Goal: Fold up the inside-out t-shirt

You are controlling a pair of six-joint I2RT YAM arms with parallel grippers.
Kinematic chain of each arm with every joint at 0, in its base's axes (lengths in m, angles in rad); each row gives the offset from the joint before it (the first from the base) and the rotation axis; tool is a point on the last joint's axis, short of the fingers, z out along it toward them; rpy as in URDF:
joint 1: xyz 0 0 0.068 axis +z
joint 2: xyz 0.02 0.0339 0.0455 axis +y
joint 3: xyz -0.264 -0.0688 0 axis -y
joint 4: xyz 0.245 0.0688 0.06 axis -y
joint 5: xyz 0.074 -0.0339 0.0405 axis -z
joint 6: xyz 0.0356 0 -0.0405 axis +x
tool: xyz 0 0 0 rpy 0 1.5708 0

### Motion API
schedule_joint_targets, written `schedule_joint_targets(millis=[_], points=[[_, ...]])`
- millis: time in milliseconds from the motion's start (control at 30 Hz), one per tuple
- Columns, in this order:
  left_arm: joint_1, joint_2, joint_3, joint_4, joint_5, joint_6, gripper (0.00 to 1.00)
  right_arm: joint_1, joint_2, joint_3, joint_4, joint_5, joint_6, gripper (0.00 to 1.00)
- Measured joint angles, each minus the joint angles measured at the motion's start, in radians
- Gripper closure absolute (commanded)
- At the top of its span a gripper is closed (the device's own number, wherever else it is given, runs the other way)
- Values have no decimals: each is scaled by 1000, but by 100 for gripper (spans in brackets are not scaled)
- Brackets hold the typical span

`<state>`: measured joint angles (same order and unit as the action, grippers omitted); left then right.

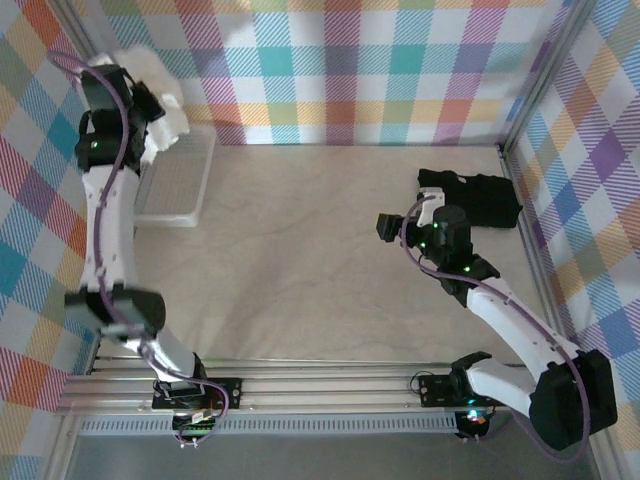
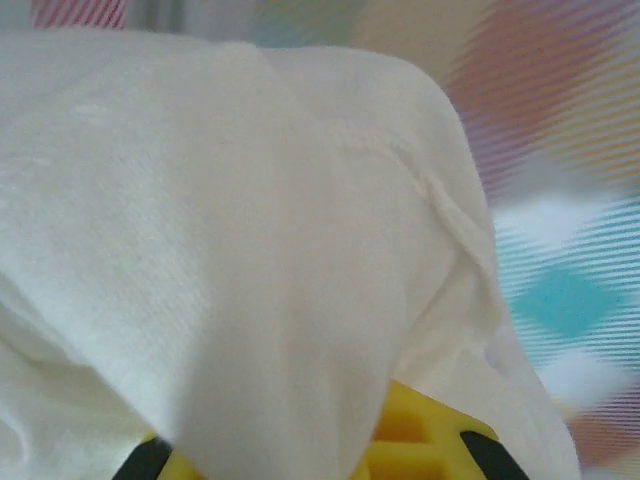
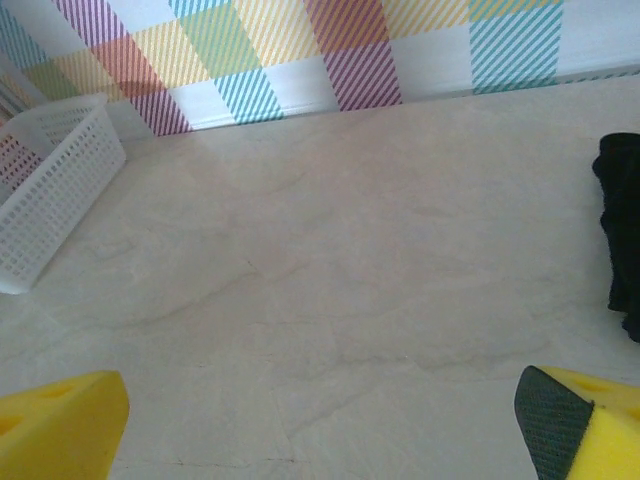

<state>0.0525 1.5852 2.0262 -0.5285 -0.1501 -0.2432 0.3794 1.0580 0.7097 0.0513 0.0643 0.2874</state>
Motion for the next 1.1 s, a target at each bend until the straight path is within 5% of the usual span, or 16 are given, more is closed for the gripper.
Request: schedule_joint_targets(millis=[167, 367, 633, 733, 933, 1100], points=[[-252, -244, -108, 107, 8, 25, 100, 0, 5, 134, -165, 36, -43, 0], [-452, -349, -400, 204, -51, 19, 100, 0, 1, 268, -296, 60, -68, 0], [-666, -197, -768, 281, -46, -82, 100, 0, -10, 283, -445, 92, -88, 0], [-734, -126, -789, 300, -25, -116, 90, 0, -6, 283, -480, 97, -90, 0], [-750, -19, -752, 347, 14, -155, 64, 0, 19, 283, -498, 88, -89, 0], [-603, 96, -644, 355, 30, -161, 46, 0, 103, 230, -440, 1, -51, 6]])
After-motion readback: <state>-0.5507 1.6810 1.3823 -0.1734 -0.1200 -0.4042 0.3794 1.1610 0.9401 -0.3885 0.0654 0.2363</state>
